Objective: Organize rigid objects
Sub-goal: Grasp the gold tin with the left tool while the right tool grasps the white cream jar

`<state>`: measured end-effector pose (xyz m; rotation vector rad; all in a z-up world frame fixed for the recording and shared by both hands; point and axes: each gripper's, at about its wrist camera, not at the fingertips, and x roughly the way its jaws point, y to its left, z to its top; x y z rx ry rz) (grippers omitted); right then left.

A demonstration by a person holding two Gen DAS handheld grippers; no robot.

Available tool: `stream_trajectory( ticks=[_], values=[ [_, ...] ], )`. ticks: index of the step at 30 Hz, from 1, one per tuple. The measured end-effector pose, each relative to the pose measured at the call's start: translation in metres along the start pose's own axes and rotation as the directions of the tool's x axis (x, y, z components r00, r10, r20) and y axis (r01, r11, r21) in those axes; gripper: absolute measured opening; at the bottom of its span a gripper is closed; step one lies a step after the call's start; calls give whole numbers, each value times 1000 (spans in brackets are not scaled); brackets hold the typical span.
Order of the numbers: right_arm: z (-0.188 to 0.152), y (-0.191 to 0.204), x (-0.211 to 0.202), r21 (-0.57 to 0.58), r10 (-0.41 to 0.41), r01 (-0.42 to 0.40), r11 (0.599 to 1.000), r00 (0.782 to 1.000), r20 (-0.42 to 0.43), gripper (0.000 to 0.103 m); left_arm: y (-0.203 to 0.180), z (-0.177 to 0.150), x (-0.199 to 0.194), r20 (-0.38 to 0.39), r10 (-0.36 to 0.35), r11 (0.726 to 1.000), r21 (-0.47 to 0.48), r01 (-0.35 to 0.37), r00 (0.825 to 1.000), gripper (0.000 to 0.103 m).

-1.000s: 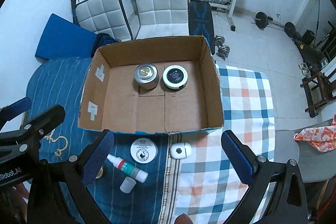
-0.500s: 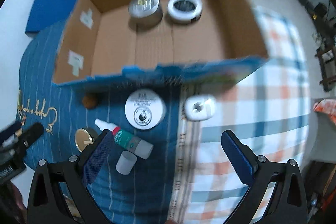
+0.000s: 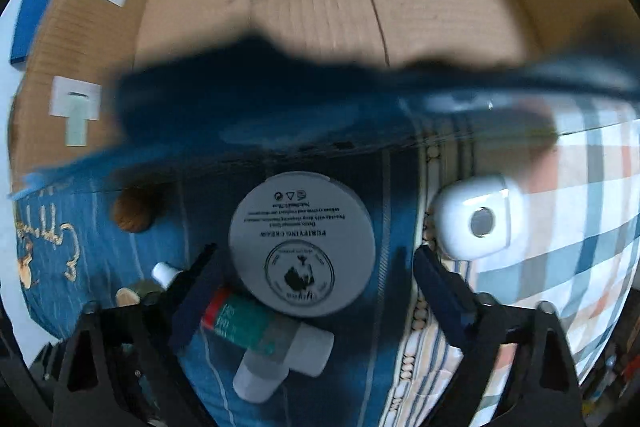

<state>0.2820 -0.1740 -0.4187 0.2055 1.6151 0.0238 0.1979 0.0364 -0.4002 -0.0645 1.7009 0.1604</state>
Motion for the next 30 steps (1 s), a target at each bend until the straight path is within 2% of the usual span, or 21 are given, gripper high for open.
stream_trajectory(
  ticks=[2, 3, 10, 12, 13, 14, 20, 26, 30],
  values=[
    [0, 3, 4, -8, 6, -6, 1000, 1000, 3, 80, 0, 0, 6, -11, -15, 1000, -3, 15, 1000, 100],
    [-1, 5, 5, -14, 16, -16, 1000, 1000, -8, 73, -1, 0, 9, -16, -21, 1000, -3, 21, 1000, 100],
    [-23, -4, 1, -59, -55, 53, 997, 998, -41, 72, -6, 2, 22, -34, -53, 998, 15, 53, 998, 98],
    [-32, -15, 0, -46, -50, 48, 998, 997, -64, 72, -9, 4, 25, -31, -56, 998, 29, 57, 998, 80],
    [-38, -23, 0, -37, -53, 51, 998, 996, -77, 71, -11, 3, 26, -28, -57, 998, 38, 58, 998, 66],
    [-43, -29, -1, -28, -54, 52, 998, 995, -85, 71, -13, 0, 28, -30, -56, 997, 47, 57, 998, 63],
    [-86, -70, -1, 11, -62, 64, 998, 989, -135, 71, -23, -15, 31, -24, -39, 995, 90, 42, 999, 62],
    [-133, -93, 1, 32, -42, 49, 998, 980, -194, 71, -47, -68, 30, -39, -27, 984, 174, 33, 999, 62],
    [-144, -102, 2, 72, -21, 33, 997, 985, -170, 71, -57, -88, 43, -66, -12, 979, 204, 25, 998, 63]
  ],
)
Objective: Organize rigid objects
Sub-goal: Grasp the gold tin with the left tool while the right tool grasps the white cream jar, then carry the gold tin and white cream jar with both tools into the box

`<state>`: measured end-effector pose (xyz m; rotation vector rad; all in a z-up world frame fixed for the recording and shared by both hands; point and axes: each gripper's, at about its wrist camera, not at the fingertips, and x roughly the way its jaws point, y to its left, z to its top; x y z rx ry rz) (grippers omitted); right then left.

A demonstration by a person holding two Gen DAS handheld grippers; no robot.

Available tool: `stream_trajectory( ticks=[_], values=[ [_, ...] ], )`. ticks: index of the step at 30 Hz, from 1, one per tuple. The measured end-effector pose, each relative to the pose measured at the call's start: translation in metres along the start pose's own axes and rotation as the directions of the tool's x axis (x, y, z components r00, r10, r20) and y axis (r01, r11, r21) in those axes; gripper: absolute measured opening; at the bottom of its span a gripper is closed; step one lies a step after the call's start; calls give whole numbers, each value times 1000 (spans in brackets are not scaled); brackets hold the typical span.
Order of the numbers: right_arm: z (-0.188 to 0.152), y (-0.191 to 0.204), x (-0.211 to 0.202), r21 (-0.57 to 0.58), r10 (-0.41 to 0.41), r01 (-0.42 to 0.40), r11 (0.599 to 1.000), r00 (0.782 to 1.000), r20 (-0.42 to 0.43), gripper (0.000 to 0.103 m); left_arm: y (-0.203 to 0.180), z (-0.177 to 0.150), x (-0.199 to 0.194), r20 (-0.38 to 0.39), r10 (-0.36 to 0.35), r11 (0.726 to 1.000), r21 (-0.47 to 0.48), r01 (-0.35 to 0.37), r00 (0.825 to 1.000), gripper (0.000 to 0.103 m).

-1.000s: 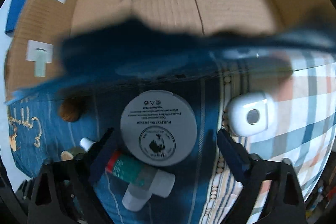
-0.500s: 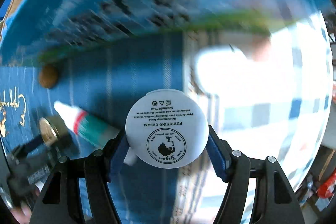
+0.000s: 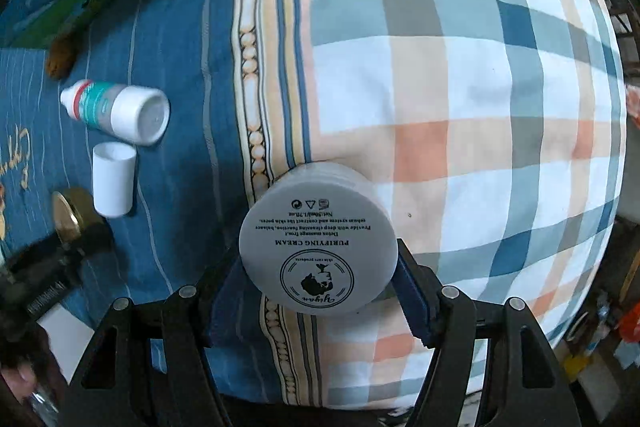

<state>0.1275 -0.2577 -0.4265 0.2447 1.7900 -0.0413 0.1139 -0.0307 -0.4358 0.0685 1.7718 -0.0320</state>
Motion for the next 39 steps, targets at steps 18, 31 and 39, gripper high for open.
stream_trajectory(
  ticks=[18, 31, 39],
  values=[
    [34, 5, 12, 53, -38, 38, 998, 999, -10, 72, 31, 44, -2, -17, -18, 1000, -17, 18, 1000, 66],
    [11, 39, 4, -27, -80, 80, 996, 996, 33, 70, 10, 26, -39, 62, -8, 1000, 14, 8, 998, 63],
    [-2, 47, -70, -64, 22, -13, 998, 990, 141, 70, -6, 18, -117, 197, -80, 996, 60, 69, 977, 63]
  ],
)
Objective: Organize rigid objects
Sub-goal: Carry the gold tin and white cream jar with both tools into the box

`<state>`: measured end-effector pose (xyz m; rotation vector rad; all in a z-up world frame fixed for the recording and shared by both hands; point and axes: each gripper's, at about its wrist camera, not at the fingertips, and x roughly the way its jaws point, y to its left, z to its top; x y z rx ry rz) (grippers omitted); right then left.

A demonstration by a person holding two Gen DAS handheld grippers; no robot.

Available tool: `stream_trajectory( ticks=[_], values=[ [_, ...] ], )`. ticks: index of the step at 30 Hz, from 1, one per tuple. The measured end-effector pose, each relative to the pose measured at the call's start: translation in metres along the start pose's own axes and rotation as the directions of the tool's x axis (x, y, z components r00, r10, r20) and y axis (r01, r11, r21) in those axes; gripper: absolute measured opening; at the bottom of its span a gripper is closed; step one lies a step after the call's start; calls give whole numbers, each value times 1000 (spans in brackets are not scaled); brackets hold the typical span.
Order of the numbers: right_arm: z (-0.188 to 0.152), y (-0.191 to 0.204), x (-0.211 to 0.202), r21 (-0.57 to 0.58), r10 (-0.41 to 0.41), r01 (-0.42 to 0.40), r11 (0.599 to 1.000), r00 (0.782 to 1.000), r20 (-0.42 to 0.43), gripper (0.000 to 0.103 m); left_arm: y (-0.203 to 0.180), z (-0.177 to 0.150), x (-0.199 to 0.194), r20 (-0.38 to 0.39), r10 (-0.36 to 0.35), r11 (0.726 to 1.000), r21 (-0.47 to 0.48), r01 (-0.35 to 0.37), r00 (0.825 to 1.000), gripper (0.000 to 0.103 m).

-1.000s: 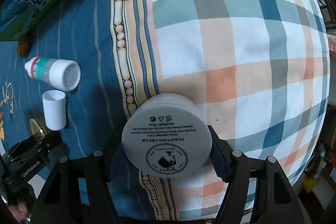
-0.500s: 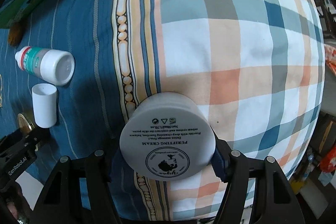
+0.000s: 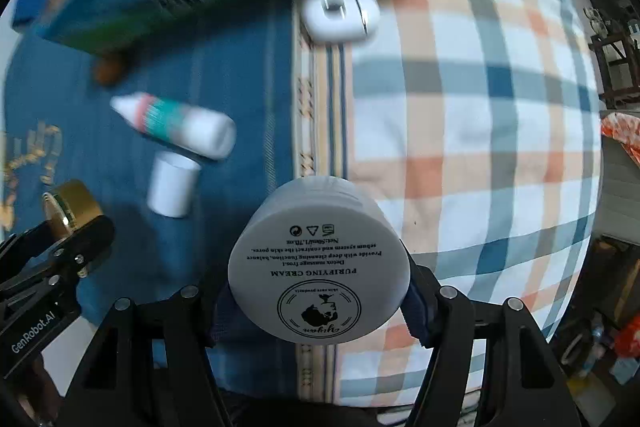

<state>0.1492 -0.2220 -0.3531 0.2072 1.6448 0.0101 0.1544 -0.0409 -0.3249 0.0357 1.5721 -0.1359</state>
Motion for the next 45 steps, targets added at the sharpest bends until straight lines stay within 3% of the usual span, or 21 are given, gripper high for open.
stream_trajectory(
  ticks=[6, 12, 17, 23, 31, 36, 37, 42, 45],
  values=[
    [13, 4, -73, -16, 79, -78, 997, 989, 124, 70, -7, 29, -76, 149, -39, 999, 16, 37, 988, 63],
    [41, 8, -138, -42, 86, -78, 996, 968, 234, 70, -12, 68, -131, 270, -30, 999, 29, 23, 962, 63],
    [64, 10, -163, -51, 82, -70, 996, 955, 285, 70, -12, 89, -149, 323, -30, 999, 28, 22, 946, 63],
    [89, 13, -167, -78, 81, -61, 995, 951, 298, 70, -13, 110, -152, 339, -32, 999, 21, 26, 940, 63],
    [141, 17, -140, -88, 79, -58, 994, 963, 256, 70, -8, 159, -125, 295, -5, 1000, -15, 9, 956, 63],
    [191, 11, -106, -75, 39, -24, 997, 977, 211, 70, 1, 216, -78, 191, 19, 999, -45, -11, 981, 61],
    [204, 9, -97, -68, 28, -15, 998, 980, 197, 70, 3, 230, -64, 163, 21, 998, -56, -12, 986, 48],
    [256, 6, -51, -50, -14, 19, 999, 995, 97, 70, 4, 277, -7, -6, 4, 998, -68, -5, 1000, 47],
    [277, 9, -27, -58, -70, 74, 996, 996, 59, 70, -1, 294, 12, -21, 47, 997, -55, -48, 999, 48]
  ],
)
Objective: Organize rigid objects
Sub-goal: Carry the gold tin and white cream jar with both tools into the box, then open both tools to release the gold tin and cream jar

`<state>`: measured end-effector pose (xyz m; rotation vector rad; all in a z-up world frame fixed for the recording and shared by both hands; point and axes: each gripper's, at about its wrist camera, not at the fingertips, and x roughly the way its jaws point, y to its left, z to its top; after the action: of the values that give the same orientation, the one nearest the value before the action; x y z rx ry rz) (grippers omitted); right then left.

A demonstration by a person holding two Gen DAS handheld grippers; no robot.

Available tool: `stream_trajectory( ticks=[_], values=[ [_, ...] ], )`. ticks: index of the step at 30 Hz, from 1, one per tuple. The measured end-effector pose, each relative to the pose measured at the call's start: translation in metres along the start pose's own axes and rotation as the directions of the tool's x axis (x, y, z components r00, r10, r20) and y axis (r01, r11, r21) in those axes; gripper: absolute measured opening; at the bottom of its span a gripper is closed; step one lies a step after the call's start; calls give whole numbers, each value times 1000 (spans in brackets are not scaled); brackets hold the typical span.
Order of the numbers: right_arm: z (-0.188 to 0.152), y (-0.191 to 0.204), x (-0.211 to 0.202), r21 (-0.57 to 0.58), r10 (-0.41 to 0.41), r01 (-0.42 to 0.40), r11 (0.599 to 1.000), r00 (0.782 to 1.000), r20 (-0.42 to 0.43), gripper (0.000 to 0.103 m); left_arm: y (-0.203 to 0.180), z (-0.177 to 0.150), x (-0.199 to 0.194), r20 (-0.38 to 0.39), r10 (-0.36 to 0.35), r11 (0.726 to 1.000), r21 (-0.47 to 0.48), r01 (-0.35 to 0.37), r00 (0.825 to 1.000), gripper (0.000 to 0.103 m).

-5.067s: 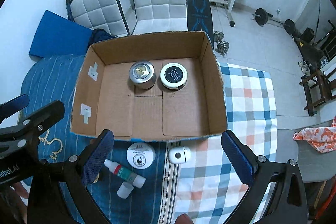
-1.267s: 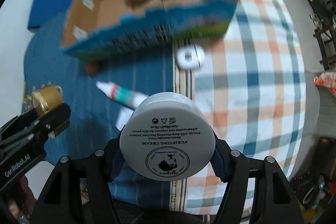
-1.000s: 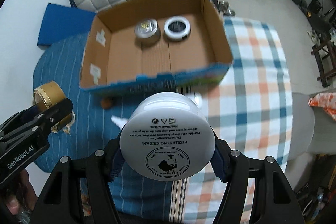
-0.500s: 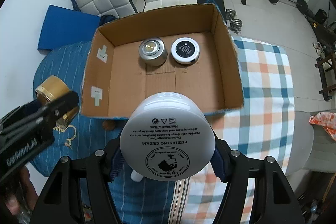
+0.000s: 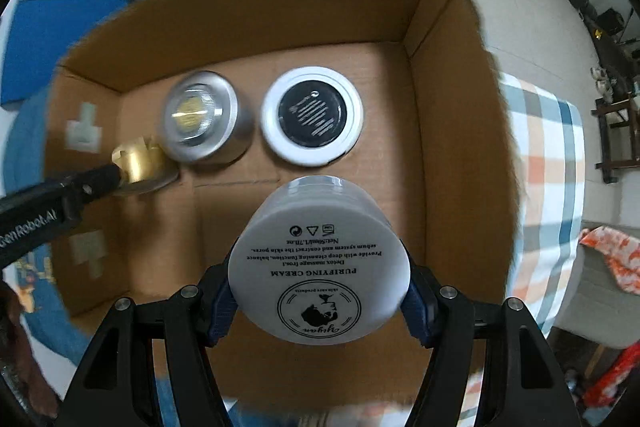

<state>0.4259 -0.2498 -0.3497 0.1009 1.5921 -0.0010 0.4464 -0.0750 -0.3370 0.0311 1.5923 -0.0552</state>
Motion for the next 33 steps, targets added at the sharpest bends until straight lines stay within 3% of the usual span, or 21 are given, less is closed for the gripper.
stream_trajectory(
  ticks=[3, 8, 12, 18, 22, 30, 33],
  values=[
    [11, 2, 23, -1, -19, 19, 1000, 999, -48, 70, -5, 7, 14, -26, -5, 1000, -5, 5, 1000, 49],
    [21, 1, 48, -2, -40, 40, 999, 994, -106, 70, -18, 8, 17, -11, 46, 998, 34, -46, 999, 49],
    [27, 0, 65, -6, -65, 64, 998, 989, -137, 70, -20, 10, 15, -20, 35, 999, 24, -34, 999, 49],
    [32, -5, 77, 22, -37, 41, 999, 985, -170, 71, -17, 7, 7, -13, 29, 999, 17, -29, 999, 49],
    [29, -14, 66, 35, -21, 27, 999, 988, -156, 81, -13, -2, -7, 9, 25, 1000, 9, -25, 1000, 51],
    [7, -14, 26, 21, -9, 11, 1000, 993, -115, 85, -3, -16, -31, 56, 12, 1000, -6, -12, 998, 61],
    [-9, -12, 6, 12, 0, 1, 1000, 997, -79, 85, 1, -30, -42, 80, -8, 1000, -11, 9, 997, 76]
  ],
)
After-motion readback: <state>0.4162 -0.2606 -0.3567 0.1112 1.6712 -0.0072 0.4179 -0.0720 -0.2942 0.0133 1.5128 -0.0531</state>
